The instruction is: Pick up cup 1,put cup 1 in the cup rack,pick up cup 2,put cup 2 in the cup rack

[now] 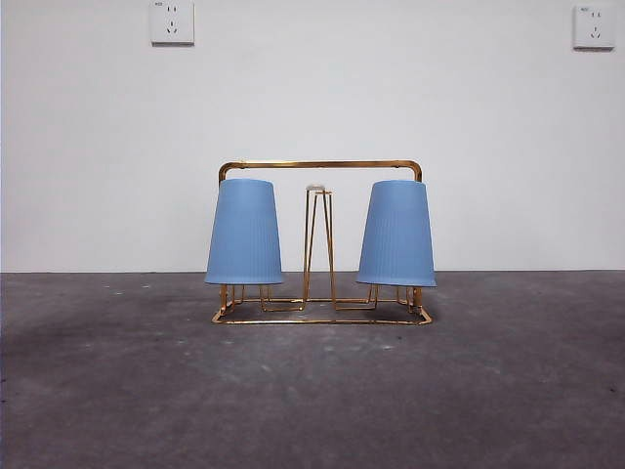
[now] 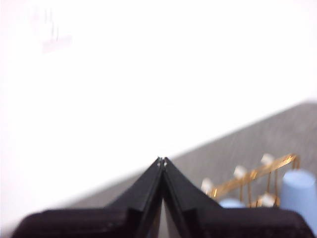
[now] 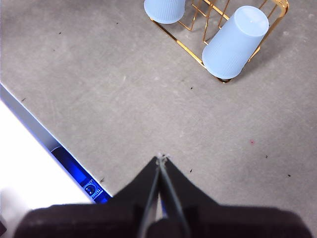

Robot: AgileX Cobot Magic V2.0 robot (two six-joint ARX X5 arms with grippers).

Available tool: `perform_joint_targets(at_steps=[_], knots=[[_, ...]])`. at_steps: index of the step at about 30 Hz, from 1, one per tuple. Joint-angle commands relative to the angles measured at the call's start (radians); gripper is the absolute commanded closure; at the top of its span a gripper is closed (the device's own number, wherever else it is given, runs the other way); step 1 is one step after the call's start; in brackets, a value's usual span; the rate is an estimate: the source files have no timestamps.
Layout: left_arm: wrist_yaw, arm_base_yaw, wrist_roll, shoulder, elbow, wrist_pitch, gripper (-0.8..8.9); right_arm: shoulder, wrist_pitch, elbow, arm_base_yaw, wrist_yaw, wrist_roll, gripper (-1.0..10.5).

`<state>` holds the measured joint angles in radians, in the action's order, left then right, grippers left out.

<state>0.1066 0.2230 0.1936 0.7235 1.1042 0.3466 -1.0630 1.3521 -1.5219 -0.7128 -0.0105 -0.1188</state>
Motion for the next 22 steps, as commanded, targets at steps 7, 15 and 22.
perform_joint_targets(at_steps=[7, 15, 22], knots=[[0.101, -0.171, 0.034, -0.274, -0.515, -0.212, 8.17, -0.001, 0.006, 0.006, 0.000, -0.001, 0.011, 9.5], [0.102, -0.175, -0.004, -0.505, -0.839, -0.213, 8.17, -0.001, 0.007, 0.006, 0.000, -0.001, 0.011, 9.5], [0.099, -0.175, -0.067, -0.642, -0.998, -0.212, 8.17, -0.001, 0.006, 0.006, 0.000, -0.001, 0.011, 9.5]])
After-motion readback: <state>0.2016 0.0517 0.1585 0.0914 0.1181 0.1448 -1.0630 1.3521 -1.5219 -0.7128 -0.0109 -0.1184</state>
